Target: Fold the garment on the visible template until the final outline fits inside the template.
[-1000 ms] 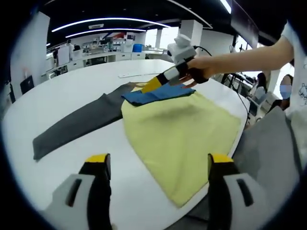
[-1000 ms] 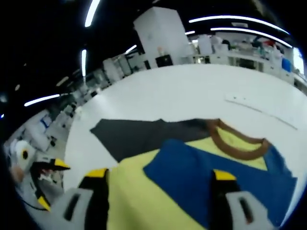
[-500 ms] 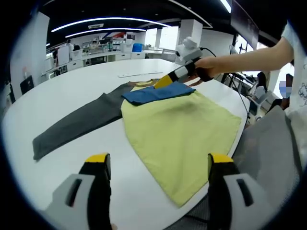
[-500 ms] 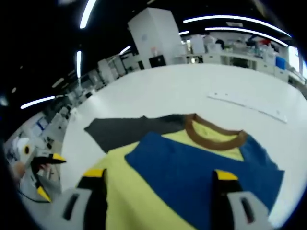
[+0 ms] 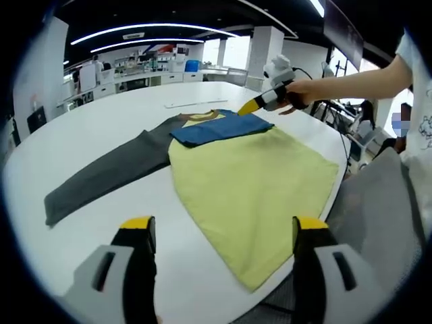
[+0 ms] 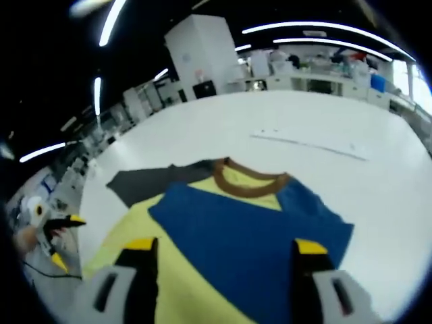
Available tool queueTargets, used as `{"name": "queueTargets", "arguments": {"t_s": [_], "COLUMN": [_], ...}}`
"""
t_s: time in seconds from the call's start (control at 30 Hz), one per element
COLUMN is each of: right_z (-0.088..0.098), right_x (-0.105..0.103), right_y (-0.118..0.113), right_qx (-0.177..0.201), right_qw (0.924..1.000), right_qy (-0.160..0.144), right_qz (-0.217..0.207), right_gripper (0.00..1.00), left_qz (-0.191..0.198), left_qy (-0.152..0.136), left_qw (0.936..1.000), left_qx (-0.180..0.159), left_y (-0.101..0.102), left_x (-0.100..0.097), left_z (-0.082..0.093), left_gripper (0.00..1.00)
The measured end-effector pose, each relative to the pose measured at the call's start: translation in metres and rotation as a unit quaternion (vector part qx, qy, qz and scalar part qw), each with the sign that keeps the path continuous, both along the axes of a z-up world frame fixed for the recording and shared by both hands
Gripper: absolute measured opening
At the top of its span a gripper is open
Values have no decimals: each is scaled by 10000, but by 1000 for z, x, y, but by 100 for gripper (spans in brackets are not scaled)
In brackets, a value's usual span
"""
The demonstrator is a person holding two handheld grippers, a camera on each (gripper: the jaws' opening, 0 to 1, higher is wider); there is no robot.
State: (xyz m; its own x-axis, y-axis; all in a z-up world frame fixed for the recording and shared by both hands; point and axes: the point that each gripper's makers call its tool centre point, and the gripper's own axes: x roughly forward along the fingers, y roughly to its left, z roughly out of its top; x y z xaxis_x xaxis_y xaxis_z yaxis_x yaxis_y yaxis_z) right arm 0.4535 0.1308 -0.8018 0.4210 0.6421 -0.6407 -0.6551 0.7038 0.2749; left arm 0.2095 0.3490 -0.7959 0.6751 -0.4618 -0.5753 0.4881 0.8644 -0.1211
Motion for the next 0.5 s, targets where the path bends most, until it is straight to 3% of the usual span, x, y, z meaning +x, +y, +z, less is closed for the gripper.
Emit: {"name": "queueTargets", "arguments": {"t_s": [0.27, 0.5], "right_z": [-1, -6], "right_x": [15, 0], "right_y": [-44, -69], "right_qx": [-14, -2], "right_qw": [9990, 9973], "right_qy": [38, 192], "right_qz": [-437, -708], "right_gripper": [73, 62], "left_qz": [11, -2], "left_qy": [22, 45], "left_qw": [10000, 10000], "left_qx": [20, 44], "left_y": [1, 1], "left_x": [0, -1], "left_z": [-1, -2], "left_gripper": [80, 80]}}
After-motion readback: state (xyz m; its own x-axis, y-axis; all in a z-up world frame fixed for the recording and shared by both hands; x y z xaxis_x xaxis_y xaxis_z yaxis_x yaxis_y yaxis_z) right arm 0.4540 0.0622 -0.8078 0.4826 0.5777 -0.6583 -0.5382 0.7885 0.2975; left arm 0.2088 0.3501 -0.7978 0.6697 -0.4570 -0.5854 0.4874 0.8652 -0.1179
